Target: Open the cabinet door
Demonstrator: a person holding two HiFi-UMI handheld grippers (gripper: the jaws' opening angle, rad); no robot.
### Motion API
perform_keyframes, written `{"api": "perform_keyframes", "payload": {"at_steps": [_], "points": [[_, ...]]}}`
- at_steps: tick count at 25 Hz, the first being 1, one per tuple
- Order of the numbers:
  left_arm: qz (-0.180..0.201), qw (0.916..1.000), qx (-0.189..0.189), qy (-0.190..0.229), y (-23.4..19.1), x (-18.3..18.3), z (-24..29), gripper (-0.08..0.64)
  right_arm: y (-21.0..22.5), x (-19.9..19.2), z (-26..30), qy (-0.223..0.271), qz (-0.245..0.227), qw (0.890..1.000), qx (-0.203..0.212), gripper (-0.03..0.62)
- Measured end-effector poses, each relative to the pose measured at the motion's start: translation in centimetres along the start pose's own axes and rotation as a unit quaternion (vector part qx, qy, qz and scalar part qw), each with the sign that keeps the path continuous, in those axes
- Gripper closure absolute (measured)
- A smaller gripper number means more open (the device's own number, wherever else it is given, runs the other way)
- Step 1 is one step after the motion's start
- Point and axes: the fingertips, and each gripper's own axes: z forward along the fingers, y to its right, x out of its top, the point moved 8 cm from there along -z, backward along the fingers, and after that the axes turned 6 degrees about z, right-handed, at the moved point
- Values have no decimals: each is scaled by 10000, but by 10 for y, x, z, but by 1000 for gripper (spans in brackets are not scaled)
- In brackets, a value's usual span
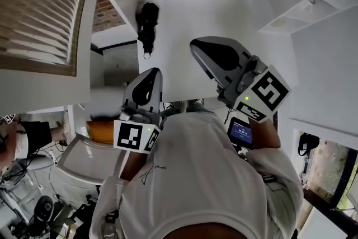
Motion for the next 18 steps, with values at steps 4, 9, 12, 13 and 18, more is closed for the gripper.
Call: {"api": "perform_keyframes", "payload": {"at_steps": [4,9,12,13,18], "points": [[-71,9999,-102,3,5,-2,8,544,8,-7,-8,-42,61,9998,-175,568],[-65,9996,-267,-42,14,-4,14,545,15,-10,-22,-49,94,9993,-356,568],[-99,9997,-241,-32,15,-4,15,543,16,-14,-28,-82,134,9990,-417,568],[-104,9997,-232,-30,15,-4,16,545,17,-16,-30,-89,171,9988,-441,568],[-127,9997,-225,-28,17,-5,19,544,23,-24,-41,-137,344,9976,-582,568]]}}
